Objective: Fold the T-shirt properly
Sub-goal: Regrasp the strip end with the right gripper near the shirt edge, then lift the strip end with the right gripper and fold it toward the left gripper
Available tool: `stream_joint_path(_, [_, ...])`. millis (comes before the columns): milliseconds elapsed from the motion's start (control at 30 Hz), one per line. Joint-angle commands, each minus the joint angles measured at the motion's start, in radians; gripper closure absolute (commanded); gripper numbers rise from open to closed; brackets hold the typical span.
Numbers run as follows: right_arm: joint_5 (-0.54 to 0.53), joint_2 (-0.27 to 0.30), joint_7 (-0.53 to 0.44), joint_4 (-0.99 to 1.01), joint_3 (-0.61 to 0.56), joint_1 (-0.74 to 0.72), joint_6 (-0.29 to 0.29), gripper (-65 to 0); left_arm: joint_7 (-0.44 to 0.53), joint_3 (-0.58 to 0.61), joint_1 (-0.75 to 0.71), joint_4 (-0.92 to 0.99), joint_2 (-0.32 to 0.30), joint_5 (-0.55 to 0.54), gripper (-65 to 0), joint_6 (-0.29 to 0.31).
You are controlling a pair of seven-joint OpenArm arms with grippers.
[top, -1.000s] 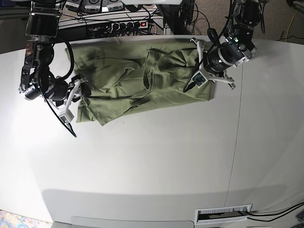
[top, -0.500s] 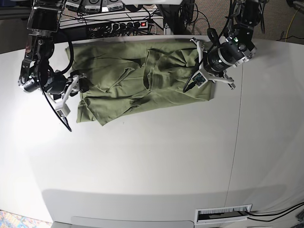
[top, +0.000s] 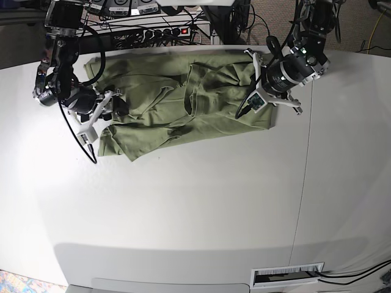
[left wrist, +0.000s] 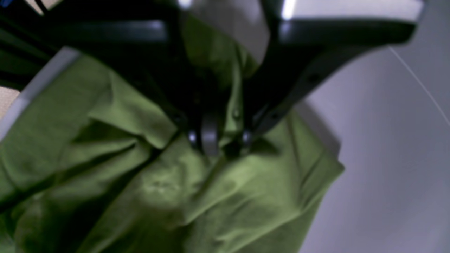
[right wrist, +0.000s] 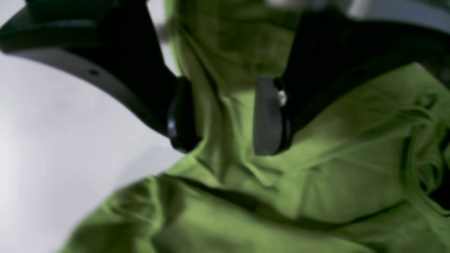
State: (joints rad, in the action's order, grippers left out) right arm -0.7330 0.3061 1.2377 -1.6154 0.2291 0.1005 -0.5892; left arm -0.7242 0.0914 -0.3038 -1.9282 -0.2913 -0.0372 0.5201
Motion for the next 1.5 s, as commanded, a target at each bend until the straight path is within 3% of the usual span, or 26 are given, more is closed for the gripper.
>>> stream_joint_path(0, [0.002,-0.001,0.021,-0.006,-0.001,-0.001,0.000,-28.8,0.022,-0.002,0.004,-0.013,-0.005,-0.008,-11.5,-0.004])
stream_joint_path(367, [0.001,-0.075,0.027,-0.006,-0.001,0.018,-0.001,-28.0,0.025,-0.002,0.005,-0.013,-0.005,-0.008,-11.5,-0.004])
stream_joint_path(633, [-0.005,-0.084,0.025,-0.006,-0.001,0.021,0.000,-0.6,0.027,-0.002,0.005,-0.013,-0.005,-0.008,-11.5,-0.004])
stream_joint_path(867, [-0.065,-0.074,-0.011,-0.010,0.035,0.019,-0.002,0.0,0.045,-0.002,0.004,-0.013,-0.005,-0.016,-11.5,-0.003])
stream_joint_path(1100, [-0.119,-0.072,0.019,-0.125,0.245,0.019,-0.005,0.0,0.045,-0.002,0.004,0.003,0.032,-0.079,-11.4,0.008])
stream_joint_path(1200, [-0.121,-0.036,0.019,-0.169,0.309,0.019,-0.005,0.0,0.056,-0.002,0.004,0.043,0.065,-0.086,-11.4,0.057])
stream_joint_path(1467, [-0.129,0.121,0.007,-0.178,0.336,0.021,-0.004,0.0,0.136,0.049,0.005,0.139,0.131,-0.077,-10.3,0.064])
